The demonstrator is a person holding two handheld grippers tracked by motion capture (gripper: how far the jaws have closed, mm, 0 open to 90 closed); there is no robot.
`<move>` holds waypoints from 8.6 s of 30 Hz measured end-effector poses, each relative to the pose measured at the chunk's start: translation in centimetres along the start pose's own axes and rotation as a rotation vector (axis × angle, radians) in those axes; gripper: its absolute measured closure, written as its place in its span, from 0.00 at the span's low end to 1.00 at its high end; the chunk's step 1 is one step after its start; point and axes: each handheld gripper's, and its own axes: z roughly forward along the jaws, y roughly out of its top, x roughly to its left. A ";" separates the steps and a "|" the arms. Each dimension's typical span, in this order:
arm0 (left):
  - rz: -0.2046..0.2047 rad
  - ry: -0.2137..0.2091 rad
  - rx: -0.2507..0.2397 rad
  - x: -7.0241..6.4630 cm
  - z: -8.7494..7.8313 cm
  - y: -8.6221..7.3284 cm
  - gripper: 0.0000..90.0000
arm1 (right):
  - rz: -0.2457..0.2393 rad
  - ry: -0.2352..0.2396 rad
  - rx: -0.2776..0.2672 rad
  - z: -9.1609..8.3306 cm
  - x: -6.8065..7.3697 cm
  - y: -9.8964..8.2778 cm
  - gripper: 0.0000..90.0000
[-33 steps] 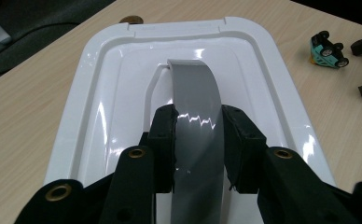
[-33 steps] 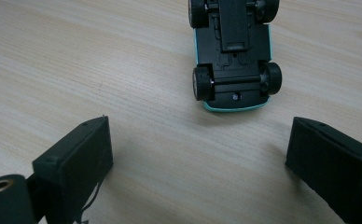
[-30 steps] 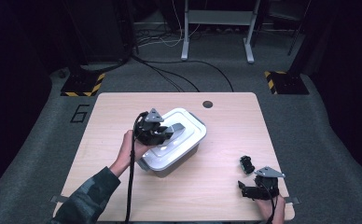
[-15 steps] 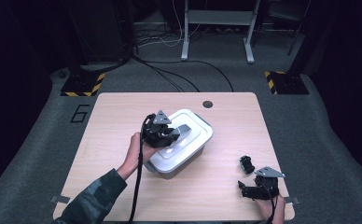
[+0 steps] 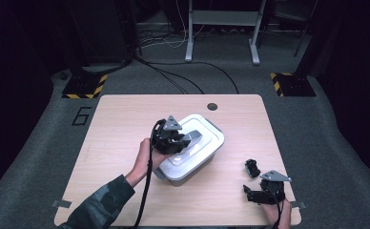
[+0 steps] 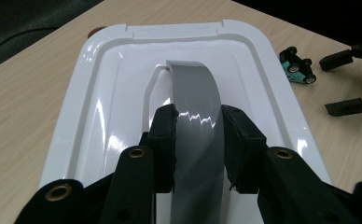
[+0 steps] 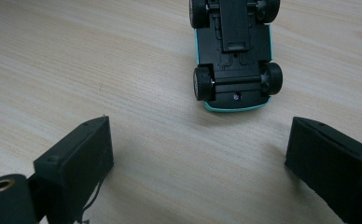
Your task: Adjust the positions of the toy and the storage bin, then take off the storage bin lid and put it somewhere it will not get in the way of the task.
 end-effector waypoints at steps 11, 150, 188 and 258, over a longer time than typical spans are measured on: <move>0.027 -0.002 -0.002 -1.1 0.1 0.1 0.75 | 0.001 0.000 0.000 0.0 0.0 0.0 0.07; -0.504 0.507 0.050 21.5 -7.6 -15.2 0.74 | -0.003 -0.009 -0.002 0.0 0.1 0.0 0.08; -0.561 0.464 0.145 21.2 -5.7 -18.7 0.35 | 0.003 -0.008 -0.003 0.0 0.1 0.0 0.09; -0.255 0.266 0.085 2.9 -3.2 -23.1 0.00 | 0.014 0.000 0.038 -0.4 -0.8 2.2 0.09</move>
